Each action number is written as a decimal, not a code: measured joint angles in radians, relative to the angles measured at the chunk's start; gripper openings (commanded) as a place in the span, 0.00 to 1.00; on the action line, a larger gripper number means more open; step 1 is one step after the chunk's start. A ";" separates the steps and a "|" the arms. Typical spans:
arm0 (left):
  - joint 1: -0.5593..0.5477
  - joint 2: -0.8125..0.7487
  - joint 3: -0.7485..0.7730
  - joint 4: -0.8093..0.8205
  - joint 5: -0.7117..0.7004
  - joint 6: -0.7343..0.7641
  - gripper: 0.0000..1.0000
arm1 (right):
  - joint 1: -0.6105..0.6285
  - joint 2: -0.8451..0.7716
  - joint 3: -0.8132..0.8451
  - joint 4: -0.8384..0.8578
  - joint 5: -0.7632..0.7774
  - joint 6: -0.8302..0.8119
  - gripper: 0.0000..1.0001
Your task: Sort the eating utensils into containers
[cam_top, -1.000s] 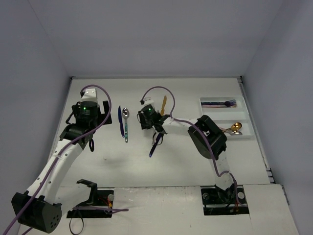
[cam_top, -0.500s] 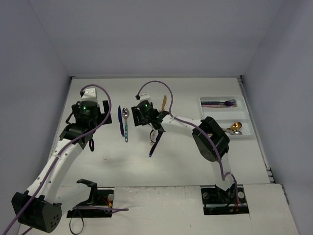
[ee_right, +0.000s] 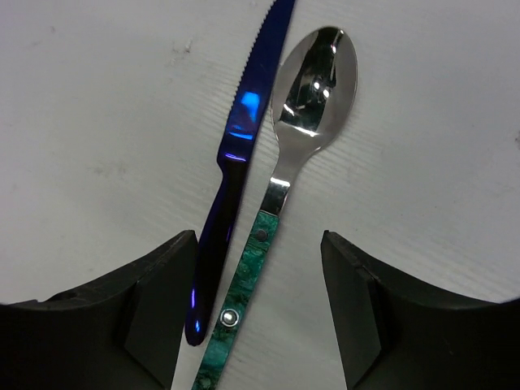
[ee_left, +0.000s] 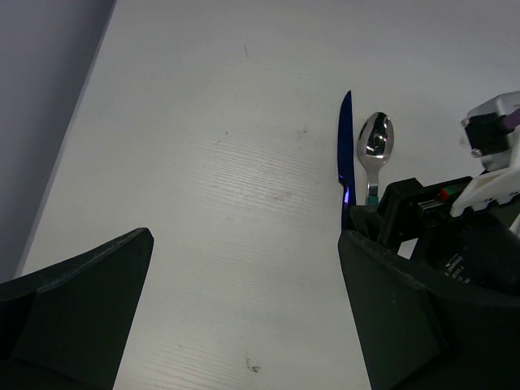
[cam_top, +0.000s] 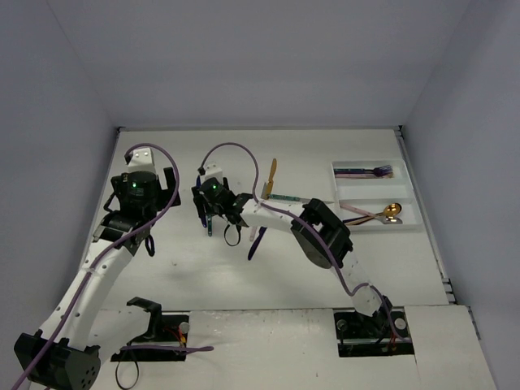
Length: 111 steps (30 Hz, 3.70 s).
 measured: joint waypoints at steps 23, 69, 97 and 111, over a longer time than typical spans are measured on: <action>0.000 0.001 0.000 0.002 -0.009 0.000 0.97 | -0.053 0.007 -0.107 0.084 0.117 0.078 0.00; 0.000 0.027 0.000 0.003 0.020 -0.001 0.97 | -1.045 -0.752 -0.920 -0.013 0.126 0.605 0.39; 0.000 0.034 0.000 0.002 0.020 0.000 0.97 | -0.997 -0.608 -0.607 -0.059 0.093 0.233 0.41; 0.000 0.034 0.000 0.002 0.020 0.000 0.97 | -1.004 -0.506 -0.616 -0.103 0.048 0.351 0.40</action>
